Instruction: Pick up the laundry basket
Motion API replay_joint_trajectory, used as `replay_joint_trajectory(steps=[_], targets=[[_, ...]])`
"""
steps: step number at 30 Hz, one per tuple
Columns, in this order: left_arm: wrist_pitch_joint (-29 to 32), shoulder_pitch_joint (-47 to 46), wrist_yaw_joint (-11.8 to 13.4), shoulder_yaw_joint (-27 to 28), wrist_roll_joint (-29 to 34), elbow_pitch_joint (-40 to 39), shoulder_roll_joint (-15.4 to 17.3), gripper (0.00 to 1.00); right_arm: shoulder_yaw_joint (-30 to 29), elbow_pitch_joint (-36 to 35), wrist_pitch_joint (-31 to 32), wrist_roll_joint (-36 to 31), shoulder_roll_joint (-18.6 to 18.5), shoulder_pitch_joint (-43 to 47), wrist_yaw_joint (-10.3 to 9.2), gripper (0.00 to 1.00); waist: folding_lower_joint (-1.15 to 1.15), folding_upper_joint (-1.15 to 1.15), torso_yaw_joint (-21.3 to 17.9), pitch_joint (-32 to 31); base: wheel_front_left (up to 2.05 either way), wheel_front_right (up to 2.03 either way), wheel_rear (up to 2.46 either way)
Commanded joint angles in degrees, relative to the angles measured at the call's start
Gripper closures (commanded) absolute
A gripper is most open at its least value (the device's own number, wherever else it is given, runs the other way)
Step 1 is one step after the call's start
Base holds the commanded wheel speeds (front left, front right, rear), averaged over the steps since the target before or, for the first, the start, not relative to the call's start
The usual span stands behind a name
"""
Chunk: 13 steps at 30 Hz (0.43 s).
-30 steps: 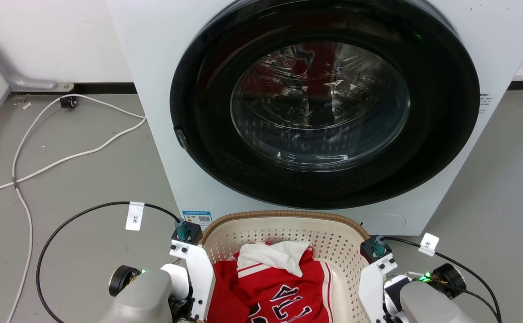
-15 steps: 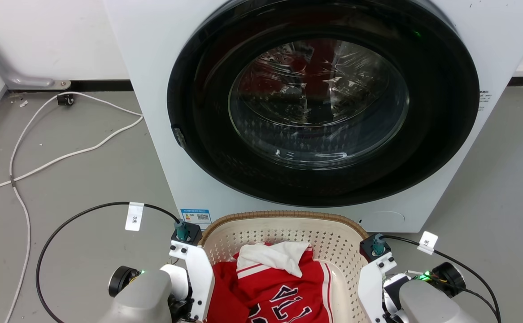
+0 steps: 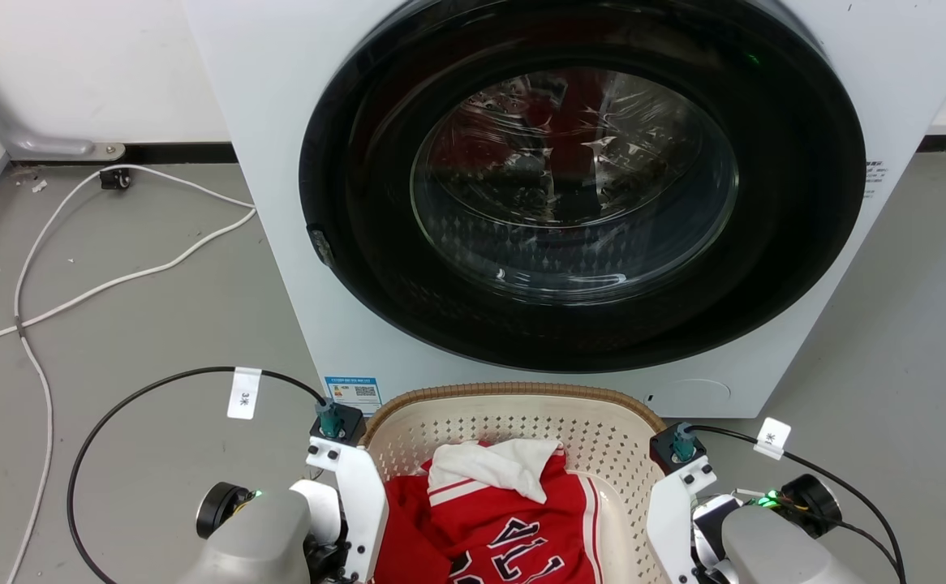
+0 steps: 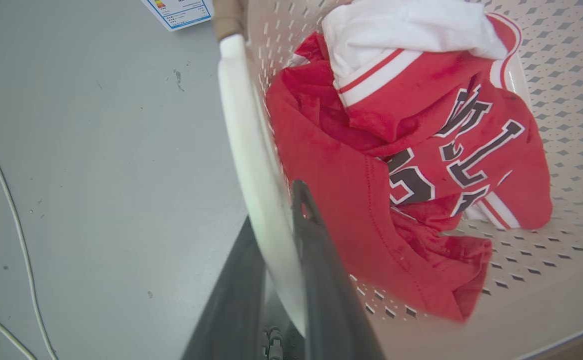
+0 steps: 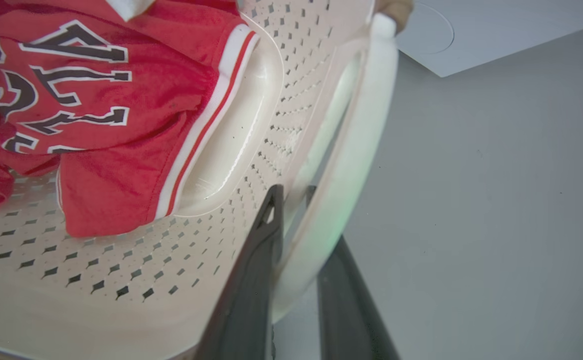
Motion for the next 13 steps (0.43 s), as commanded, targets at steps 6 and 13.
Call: replay_joint_trajectory(steps=[6, 13], targets=[[-0.3, -1.2, 0.1, -1.2, -0.6, -0.4, 0.8, 1.0, 1.0, 0.4, 0.7, 0.0, -0.9, 0.3, -0.02, 1.0, 0.0, 0.0, 0.1, 0.0, 0.0, 0.0, 0.0], [-0.4, -1.2, 0.1, -2.0, -1.2, -0.3, 1.0, 1.0, 1.2, 0.4, 0.9, 0.4, -1.0, 0.7, -0.02, 1.0, 0.0, 0.0, 0.2, -0.1, 0.0, 0.0, 0.0]])
